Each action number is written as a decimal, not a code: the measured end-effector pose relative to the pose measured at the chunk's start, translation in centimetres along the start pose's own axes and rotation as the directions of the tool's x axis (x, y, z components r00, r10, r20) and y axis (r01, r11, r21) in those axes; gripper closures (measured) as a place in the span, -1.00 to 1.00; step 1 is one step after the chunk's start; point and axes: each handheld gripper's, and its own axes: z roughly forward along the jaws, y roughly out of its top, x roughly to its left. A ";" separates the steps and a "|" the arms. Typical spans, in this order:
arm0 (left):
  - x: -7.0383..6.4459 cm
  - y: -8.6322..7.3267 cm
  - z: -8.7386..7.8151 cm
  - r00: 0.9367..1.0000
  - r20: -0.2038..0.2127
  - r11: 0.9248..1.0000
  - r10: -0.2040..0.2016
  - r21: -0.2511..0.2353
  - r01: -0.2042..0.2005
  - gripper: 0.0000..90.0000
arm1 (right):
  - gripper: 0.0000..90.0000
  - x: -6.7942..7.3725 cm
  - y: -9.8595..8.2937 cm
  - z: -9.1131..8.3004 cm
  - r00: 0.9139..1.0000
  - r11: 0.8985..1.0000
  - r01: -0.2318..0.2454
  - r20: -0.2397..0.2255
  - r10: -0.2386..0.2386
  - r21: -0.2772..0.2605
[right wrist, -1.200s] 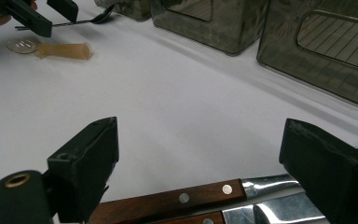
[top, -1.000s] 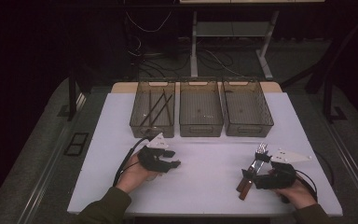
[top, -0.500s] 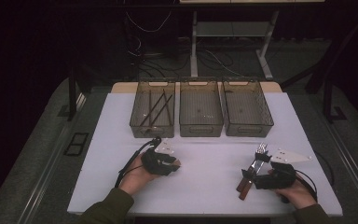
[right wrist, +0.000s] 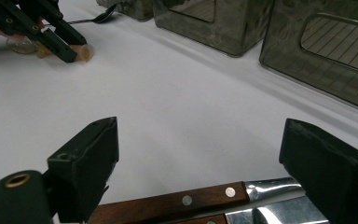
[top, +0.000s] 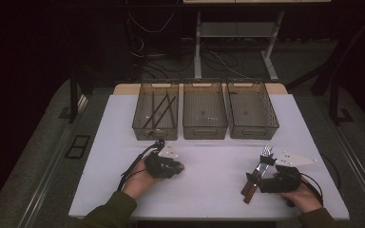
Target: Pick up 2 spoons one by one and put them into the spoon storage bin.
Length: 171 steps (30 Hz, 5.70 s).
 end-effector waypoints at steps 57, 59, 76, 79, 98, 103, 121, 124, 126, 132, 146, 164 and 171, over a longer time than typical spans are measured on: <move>2.8 7.4 -1.7 0.994 0.038 0.986 -0.098 -0.133 0.102 0.64 | -0.73 0.2 0.1 -0.2 1.000 1.000 -0.010 -0.013 0.010 -0.015; 3.1 7.9 -1.6 0.994 0.035 0.985 -0.102 -0.137 0.106 0.64 | -0.73 0.2 0.1 -0.2 1.000 1.000 -0.010 -0.014 0.009 -0.017; 5.3 12.1 -0.5 0.993 0.020 0.982 -0.114 -0.146 0.116 0.64 | -0.73 0.3 0.2 -0.3 1.000 1.000 -0.010 -0.018 0.009 -0.027; 6.0 12.8 -0.5 0.993 0.015 0.983 -0.115 -0.145 0.116 0.64 | -0.73 0.3 0.2 -0.3 1.000 1.000 -0.008 -0.019 0.007 -0.030; 10.5 18.3 2.5 0.983 -0.046 0.969 -0.176 -0.187 0.164 0.63 | -0.73 0.3 0.2 -0.5 1.000 0.998 -0.020 -0.017 0.019 -0.051; 11.2 18.7 4.5 0.978 -0.058 0.967 -0.198 -0.174 0.186 0.63 | -0.73 0.4 0.2 -0.5 1.000 0.999 -0.013 -0.021 0.012 -0.049; 10.6 17.3 4.1 0.985 -0.041 0.974 -0.170 -0.159 0.162 -0.03 | -0.73 0.4 0.2 -0.3 0.999 0.999 -0.009 -0.032 0.007 -0.046; 9.9 16.7 3.5 0.983 -0.030 0.967 -0.179 -0.190 0.171 -0.10 | -0.73 0.4 0.2 -0.3 0.999 0.999 -0.009 -0.032 0.008 -0.040; 9.7 16.2 3.1 0.985 -0.020 0.967 -0.173 -0.195 0.166 -0.13 | -0.73 0.4 0.1 -0.3 1.000 0.999 -0.011 -0.029 0.010 -0.044; 8.2 15.2 2.1 0.989 -0.016 0.965 -0.145 -0.226 0.137 -0.20 | -0.73 0.3 0.1 -0.3 0.999 0.999 -0.017 -0.027 0.016 -0.036; 5.3 12.3 -1.1 0.995 -0.019 0.961 -0.098 -0.263 0.090 -0.48 | -0.73 0.4 0.0 -0.1 0.999 0.999 -0.015 -0.028 0.015 -0.028; 2.7 7.3 -4.1 0.996 -0.032 0.961 -0.082 -0.267 0.071 -0.63 | -0.73 0.4 0.0 0.0 1.000 1.000 -0.015 -0.026 0.014 -0.024; 2.2 3.8 -5.2 0.993 -0.047 0.958 -0.105 -0.273 0.088 -0.64 | -0.73 0.4 0.0 0.0 1.000 1.000 -0.011 -0.023 0.010 -0.023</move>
